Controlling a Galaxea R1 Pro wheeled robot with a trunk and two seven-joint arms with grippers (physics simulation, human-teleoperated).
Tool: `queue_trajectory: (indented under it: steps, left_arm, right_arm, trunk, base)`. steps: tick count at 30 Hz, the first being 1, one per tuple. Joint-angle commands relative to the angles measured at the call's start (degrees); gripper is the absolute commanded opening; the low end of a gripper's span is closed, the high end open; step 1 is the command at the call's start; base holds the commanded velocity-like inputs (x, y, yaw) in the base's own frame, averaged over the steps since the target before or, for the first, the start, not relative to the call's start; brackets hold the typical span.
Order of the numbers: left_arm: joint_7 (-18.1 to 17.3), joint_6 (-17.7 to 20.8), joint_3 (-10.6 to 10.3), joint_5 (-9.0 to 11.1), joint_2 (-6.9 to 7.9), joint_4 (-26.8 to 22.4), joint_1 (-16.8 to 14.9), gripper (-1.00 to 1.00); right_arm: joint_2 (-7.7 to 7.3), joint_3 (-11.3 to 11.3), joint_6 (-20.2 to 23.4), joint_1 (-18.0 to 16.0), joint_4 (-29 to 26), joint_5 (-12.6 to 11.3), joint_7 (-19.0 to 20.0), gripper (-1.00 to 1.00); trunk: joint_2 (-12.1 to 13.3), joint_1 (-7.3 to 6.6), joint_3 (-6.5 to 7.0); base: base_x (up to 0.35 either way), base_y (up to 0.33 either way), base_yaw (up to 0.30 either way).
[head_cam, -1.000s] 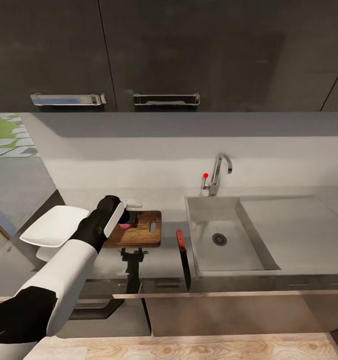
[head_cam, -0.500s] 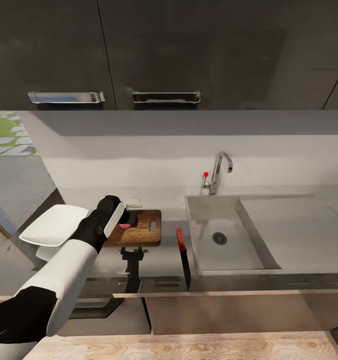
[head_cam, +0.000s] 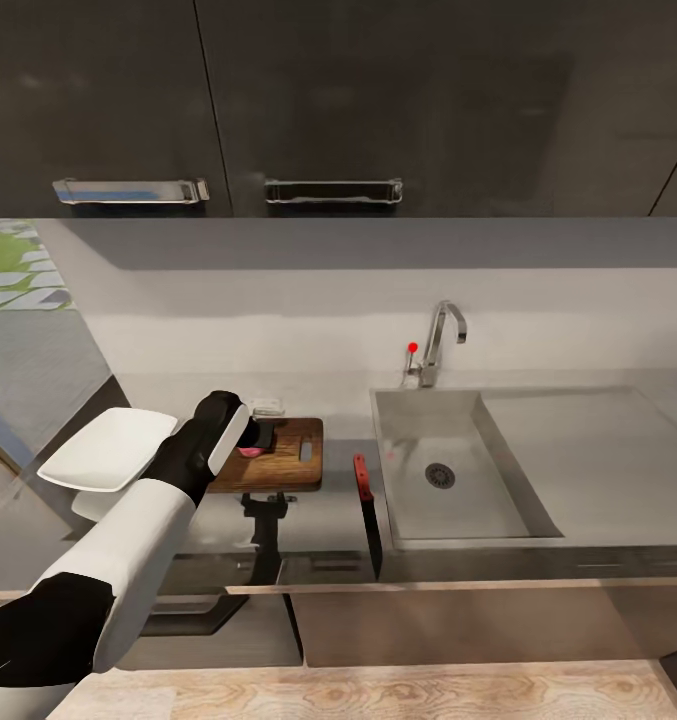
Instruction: In the kitchen, take the Vidalia onion out of the sink, dice it on the chopping board with the paring knife, put the diced onion into the bowl on the countertop, then place both the paring knife and the chopping board into the sink.
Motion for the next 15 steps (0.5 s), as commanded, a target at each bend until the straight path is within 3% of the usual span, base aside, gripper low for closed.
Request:
queue_trajectory:
  steps: [1, 15]
  left_arm:
    - [0.6, 0.2, -0.1, 0.6, 0.02, 0.0, -0.1, -1.00]
    - [0.6, 0.2, -0.1, 0.6, 0.02, -0.1, -0.1, -1.00]
  right_arm:
    - [0.04, -0.2, 0.0, 0.0, -0.1, 0.6, -0.4, 1.00]
    - [0.04, -0.2, 0.0, 0.0, -0.1, 0.6, -0.4, 1.00]
  trunk:
    - [-0.1, 0.04, -0.10]
    - [-0.1, 0.04, -0.10]
  base:
    - [0.000, 0.000, 0.000]
    - [0.000, 0.000, 0.000]
